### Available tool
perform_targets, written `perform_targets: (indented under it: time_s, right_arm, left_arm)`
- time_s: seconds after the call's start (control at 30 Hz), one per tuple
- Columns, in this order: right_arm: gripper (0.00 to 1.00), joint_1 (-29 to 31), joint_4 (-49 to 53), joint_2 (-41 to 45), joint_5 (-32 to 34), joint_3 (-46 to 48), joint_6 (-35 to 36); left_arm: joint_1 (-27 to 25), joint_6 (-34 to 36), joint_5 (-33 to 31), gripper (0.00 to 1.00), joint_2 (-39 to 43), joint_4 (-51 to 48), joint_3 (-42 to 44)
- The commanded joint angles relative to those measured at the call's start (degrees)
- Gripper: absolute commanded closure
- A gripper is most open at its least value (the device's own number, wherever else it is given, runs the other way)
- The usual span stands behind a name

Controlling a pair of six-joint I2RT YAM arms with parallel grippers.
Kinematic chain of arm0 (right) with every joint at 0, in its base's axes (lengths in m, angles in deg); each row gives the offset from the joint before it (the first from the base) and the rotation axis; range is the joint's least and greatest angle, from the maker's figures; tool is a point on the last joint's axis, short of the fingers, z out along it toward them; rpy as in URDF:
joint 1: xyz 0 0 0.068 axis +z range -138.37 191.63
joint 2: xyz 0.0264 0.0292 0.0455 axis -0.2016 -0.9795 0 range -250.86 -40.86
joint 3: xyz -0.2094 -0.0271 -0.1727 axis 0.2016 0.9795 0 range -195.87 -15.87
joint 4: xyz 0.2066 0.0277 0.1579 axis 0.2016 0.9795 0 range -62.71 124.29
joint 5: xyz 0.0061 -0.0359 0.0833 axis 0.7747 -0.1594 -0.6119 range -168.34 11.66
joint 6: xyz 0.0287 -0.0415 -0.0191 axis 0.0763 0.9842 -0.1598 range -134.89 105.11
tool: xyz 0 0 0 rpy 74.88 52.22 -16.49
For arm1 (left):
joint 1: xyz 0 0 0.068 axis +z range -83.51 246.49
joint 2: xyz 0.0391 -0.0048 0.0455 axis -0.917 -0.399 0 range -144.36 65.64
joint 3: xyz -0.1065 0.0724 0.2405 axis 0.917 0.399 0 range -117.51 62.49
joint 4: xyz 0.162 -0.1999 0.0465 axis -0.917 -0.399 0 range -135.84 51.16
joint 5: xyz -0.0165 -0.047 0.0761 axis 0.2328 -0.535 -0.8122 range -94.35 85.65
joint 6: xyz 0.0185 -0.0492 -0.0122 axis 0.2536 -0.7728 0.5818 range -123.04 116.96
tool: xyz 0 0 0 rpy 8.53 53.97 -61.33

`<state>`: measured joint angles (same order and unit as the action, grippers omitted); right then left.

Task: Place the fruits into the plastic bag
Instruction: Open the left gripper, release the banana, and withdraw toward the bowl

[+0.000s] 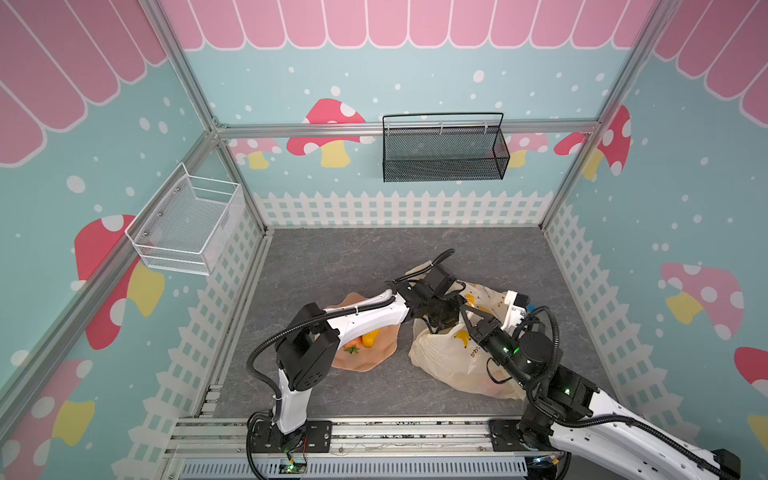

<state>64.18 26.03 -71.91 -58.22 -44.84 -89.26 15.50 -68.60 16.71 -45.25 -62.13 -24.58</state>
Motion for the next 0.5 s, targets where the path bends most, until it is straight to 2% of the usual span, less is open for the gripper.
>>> perform_targets:
  time_s: [0.0,0.3,0.47]
  right_arm:
    - [1.0,0.2,1.2,0.9,1.1,0.9,-0.1]
    - [1.0,0.1,2.7,2.0,2.0,0.6,-0.2]
    - [1.0,0.1,3.1,2.2,2.0,0.5,-0.3]
  left_arm:
    - [1.7,1.2,-0.5,0.31,3.4,-2.2,0.3]
    - [3.9,12.9,3.5,0.33,5.6,-12.2,-2.9]
    - [5.2,20.0,0.2,0.34,10.2,-15.5,1.6]
